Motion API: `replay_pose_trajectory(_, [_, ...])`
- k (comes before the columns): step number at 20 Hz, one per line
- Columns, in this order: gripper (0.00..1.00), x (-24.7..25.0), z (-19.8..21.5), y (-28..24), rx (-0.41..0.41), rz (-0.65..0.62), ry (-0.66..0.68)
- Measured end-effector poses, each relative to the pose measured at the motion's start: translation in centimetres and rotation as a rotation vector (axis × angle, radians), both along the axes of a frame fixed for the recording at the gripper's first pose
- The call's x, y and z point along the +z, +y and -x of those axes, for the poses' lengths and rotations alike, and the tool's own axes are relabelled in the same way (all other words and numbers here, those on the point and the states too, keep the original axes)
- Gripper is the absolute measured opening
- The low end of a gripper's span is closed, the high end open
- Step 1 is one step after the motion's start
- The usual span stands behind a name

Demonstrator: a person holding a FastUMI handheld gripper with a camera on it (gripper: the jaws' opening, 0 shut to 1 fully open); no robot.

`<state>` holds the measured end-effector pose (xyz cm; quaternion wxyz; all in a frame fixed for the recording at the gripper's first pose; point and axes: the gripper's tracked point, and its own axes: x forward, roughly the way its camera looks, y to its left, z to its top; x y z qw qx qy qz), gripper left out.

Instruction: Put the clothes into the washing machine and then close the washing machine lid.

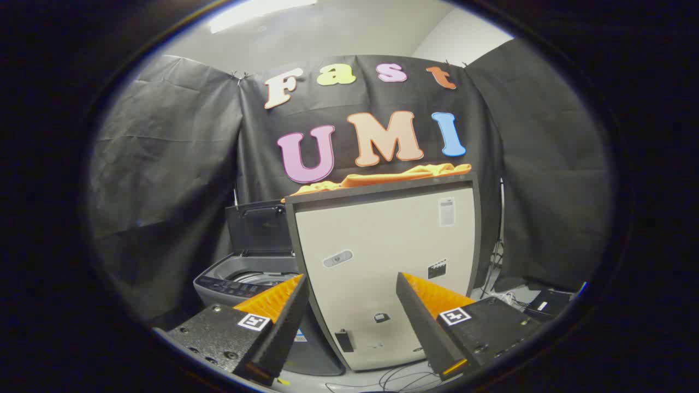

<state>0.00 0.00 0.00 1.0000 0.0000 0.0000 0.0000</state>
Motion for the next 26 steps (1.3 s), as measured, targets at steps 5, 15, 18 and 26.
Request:
replay_pose_trajectory(5, [0.97,0.8,0.1,0.4,0.002,0.022,-0.001])
replay_pose_trajectory(15, [0.97,3.4,-0.3,-0.3,-0.059,0.0,-0.036])
replay_pose_trajectory(18, [0.97,5.1,-1.5,-0.2,-0.036,-0.004,-0.037])
replay_pose_trajectory(26, [0.97,13.2,-7.6,-0.8,-0.025,0.033,-0.032])
